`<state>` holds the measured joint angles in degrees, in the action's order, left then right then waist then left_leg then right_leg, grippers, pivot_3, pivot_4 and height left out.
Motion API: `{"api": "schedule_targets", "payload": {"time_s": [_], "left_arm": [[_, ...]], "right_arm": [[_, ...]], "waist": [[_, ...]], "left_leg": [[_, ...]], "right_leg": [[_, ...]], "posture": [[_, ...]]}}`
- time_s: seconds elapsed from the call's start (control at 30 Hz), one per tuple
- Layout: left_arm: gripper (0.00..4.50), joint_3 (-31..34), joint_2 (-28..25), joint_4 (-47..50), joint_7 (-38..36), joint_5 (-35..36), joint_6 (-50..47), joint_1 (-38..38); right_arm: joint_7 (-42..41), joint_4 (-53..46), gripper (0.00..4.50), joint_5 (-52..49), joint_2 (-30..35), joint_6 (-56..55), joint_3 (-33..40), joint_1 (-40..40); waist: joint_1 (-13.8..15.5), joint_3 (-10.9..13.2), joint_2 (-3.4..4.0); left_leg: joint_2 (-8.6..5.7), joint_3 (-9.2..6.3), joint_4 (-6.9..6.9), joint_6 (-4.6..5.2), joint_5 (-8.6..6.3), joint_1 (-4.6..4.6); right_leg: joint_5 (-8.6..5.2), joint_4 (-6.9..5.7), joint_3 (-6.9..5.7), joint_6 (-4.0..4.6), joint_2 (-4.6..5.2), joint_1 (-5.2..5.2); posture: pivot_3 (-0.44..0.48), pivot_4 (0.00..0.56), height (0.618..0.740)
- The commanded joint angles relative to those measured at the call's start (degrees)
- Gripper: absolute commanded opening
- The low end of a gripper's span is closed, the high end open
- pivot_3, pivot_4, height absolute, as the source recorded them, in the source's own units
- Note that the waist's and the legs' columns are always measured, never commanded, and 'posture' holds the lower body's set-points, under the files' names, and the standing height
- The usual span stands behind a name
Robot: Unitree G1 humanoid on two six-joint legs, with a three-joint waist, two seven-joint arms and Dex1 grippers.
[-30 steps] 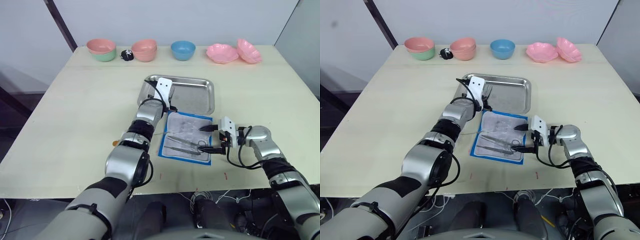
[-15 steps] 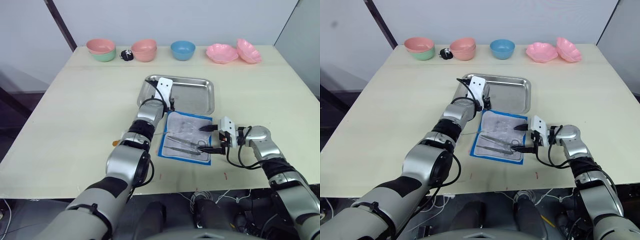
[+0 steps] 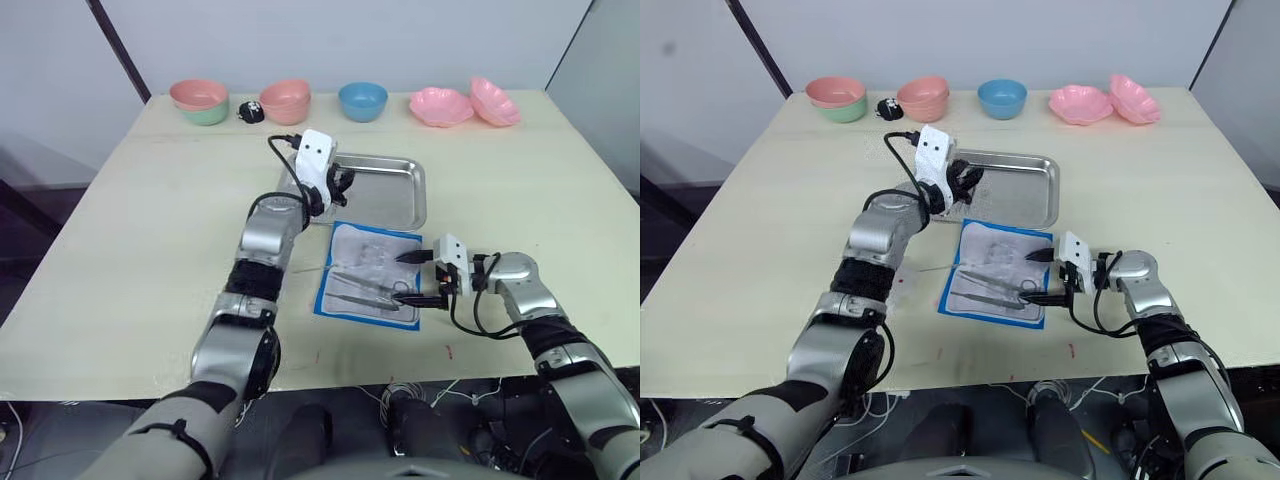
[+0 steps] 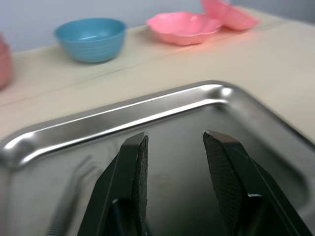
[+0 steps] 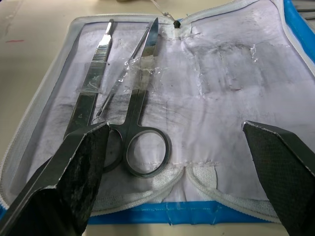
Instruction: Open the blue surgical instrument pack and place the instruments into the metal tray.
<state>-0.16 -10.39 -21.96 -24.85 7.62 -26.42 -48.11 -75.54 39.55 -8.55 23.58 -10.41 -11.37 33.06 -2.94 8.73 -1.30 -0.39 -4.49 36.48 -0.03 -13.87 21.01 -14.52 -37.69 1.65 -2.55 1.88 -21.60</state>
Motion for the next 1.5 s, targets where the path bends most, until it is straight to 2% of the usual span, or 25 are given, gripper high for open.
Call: {"api": "schedule_targets", "payload": {"time_s": [0.03,0.2,0.33,0.37,0.4,0.53,0.7,0.93,1.2,1.5], "left_arm": [[1.87,-1.1,-0.8,12.9,-4.6,4.0,-3.4,2.6],[1.87,-1.5,-2.9,27.7,-9.5,10.3,-9.7,10.9],[1.87,-1.1,-9.3,33.5,-17.0,13.8,-9.6,16.9],[2.43,-1.4,-11.7,33.8,-19.7,13.8,-7.8,18.1],[2.7,-1.7,-14.1,33.8,-22.5,13.7,-5.8,19.3],[4.48,0.2,-20.9,33.2,-32.1,17.4,-2.7,23.0],[4.48,1.6,-32.0,29.0,-48.2,18.7,5.7,28.1],[4.48,2.3,-36.2,25.4,-57.9,19.8,12.5,29.9],[4.48,2.2,-34.6,25.8,-57.6,20.9,14.4,31.1],[4.48,1.7,-33.9,25.2,-57.5,20.7,15.2,30.6]], "right_arm": [[0.5,5.2,4.5,5.6,-0.7,1.3,-4.7,-3.6],[0.5,5.2,4.5,5.6,-0.9,1.2,-4.6,-3.6],[0.4,5.1,4.5,5.6,-0.8,1.1,-4.6,-3.8],[0.4,5.1,4.5,5.6,-0.7,1.1,-4.6,-3.8],[0.3,5.0,4.5,5.6,-0.7,1.1,-4.6,-3.9],[0.3,4.8,4.5,5.6,-0.6,1.2,-4.5,-4.1],[0.1,4.6,4.5,5.5,-0.3,1.3,-4.4,-4.2],[-0.2,3.8,4.5,5.0,0.3,1.1,-3.9,-4.4],[-0.4,-3.3,4.5,1.5,2.0,3.1,-1.2,-6.5],[-0.3,-14.1,4.5,-3.3,2.8,3.9,2.2,-9.6]], "waist": [[0.1,0.0,0.0],[-0.1,0.0,0.01],[-0.4,0.0,0.01],[-0.3,0.0,0.01],[-0.3,0.0,0.01],[-0.1,0.0,-0.02],[-0.1,0.0,-0.02],[0.5,0.0,-0.02],[0.7,0.1,0.06],[0.9,0.8,0.51]], "left_leg": [[0.0,0.01,0.0,0.0,0.0,-0.02],[0.06,0.12,-0.1,0.0,0.0,-0.21],[0.12,0.19,-0.14,0.0,0.0,-0.26],[0.13,0.18,-0.16,0.01,0.0,-0.27],[0.13,0.16,-0.16,0.01,0.0,-0.27],[0.19,0.18,-0.16,0.01,0.0,-0.26],[0.35,0.22,-0.22,0.01,-0.01,-0.28],[0.51,0.26,-0.23,0.03,-0.01,-0.27],[0.55,0.21,-0.27,0.03,-0.02,-0.17],[0.5,0.2,-0.27,0.03,-0.02,0.1]], "right_leg": [[0.0,0.0,0.01,0.0,0.0,0.01],[-0.02,0.0,0.16,0.03,-0.02,0.06],[-0.05,-0.01,0.26,0.08,-0.06,0.06],[-0.07,-0.02,0.25,0.13,-0.09,0.05],[-0.08,-0.02,0.22,0.15,-0.08,0.06],[-0.15,0.01,0.22,0.28,-0.04,0.05],[-0.28,0.04,0.2,0.53,-0.05,0.03],[-0.36,0.12,0.19,0.57,0.12,0.01],[-0.38,0.13,0.3,0.62,0.13,-0.05],[-0.27,0.17,0.07,0.44,0.07,-0.22]], "posture": [[0.0,0.15,0.74],[0.0,0.15,0.74],[0.0,0.15,0.74],[0.0,0.15,0.74],[0.0,0.15,0.74],[0.0,0.15,0.74],[0.0,0.15,0.74],[0.0,0.15,0.74],[0.0,0.15,0.74],[0.0,0.15,0.74]]}}
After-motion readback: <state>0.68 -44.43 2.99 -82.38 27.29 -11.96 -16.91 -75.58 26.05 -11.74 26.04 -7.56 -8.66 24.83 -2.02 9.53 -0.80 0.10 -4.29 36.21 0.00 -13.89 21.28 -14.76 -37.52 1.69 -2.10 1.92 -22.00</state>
